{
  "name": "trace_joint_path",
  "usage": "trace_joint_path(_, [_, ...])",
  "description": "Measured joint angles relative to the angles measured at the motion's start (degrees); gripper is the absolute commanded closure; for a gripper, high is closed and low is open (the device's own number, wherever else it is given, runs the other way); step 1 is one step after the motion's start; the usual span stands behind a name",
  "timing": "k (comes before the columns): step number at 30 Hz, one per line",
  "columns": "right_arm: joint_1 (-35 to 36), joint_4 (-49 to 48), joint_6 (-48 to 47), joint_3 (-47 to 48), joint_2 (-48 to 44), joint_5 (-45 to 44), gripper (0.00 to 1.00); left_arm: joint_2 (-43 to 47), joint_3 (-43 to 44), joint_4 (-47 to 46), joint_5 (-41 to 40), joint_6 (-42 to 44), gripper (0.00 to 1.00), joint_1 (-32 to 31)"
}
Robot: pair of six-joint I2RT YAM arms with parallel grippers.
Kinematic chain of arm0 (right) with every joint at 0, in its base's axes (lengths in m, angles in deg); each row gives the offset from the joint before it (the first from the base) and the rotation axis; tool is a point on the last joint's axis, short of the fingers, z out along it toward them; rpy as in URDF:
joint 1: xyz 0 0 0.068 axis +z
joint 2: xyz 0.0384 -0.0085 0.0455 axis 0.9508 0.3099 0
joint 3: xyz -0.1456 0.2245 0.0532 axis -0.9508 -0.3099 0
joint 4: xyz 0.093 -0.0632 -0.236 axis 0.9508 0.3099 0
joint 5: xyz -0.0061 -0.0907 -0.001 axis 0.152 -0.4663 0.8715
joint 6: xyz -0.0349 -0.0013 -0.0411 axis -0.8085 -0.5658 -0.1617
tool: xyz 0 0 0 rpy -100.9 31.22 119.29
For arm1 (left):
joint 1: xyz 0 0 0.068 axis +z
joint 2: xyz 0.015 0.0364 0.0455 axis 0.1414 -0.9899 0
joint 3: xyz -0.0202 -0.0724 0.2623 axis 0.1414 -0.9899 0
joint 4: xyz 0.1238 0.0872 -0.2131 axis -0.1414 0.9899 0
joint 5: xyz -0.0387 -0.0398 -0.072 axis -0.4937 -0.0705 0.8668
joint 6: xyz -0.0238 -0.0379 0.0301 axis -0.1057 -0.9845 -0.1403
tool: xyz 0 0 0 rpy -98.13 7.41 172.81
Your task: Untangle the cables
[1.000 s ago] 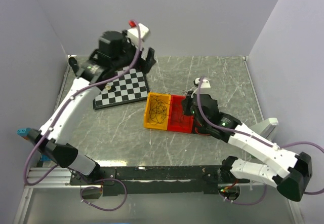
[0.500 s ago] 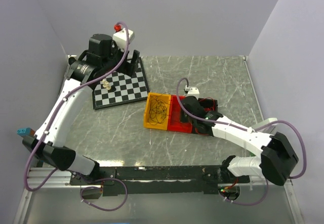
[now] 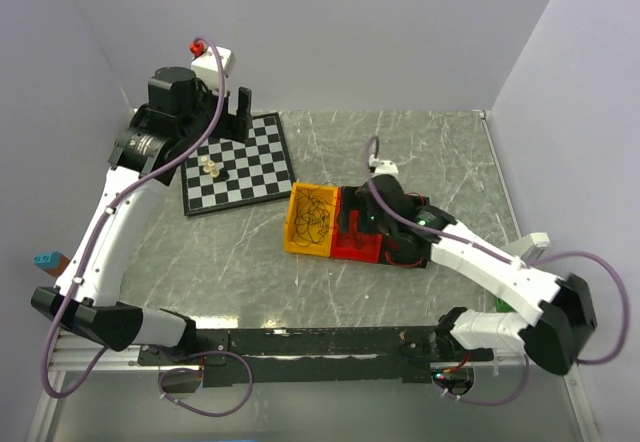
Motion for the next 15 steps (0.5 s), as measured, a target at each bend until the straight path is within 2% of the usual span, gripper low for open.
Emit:
trace_joint_path(4, [-0.1,4.2,-0.2,3.2,-5.9,2.3,0.0,0.0,-0.9,0.0,-1.0,-1.5,0.03,0.7])
trace_joint_path(8, [-0.1,7.6,-0.4,6.1,-7.8,4.0,0.0,0.5,-3.0,-0.6,-2.5,-3.9,0.03,0.7])
trace_joint_path(15, [-0.1,11.7,-0.3,2.6,-12.7,5.9,0.0,6.7,-13.5,-2.3,-4.3,-6.4,0.03,0.7])
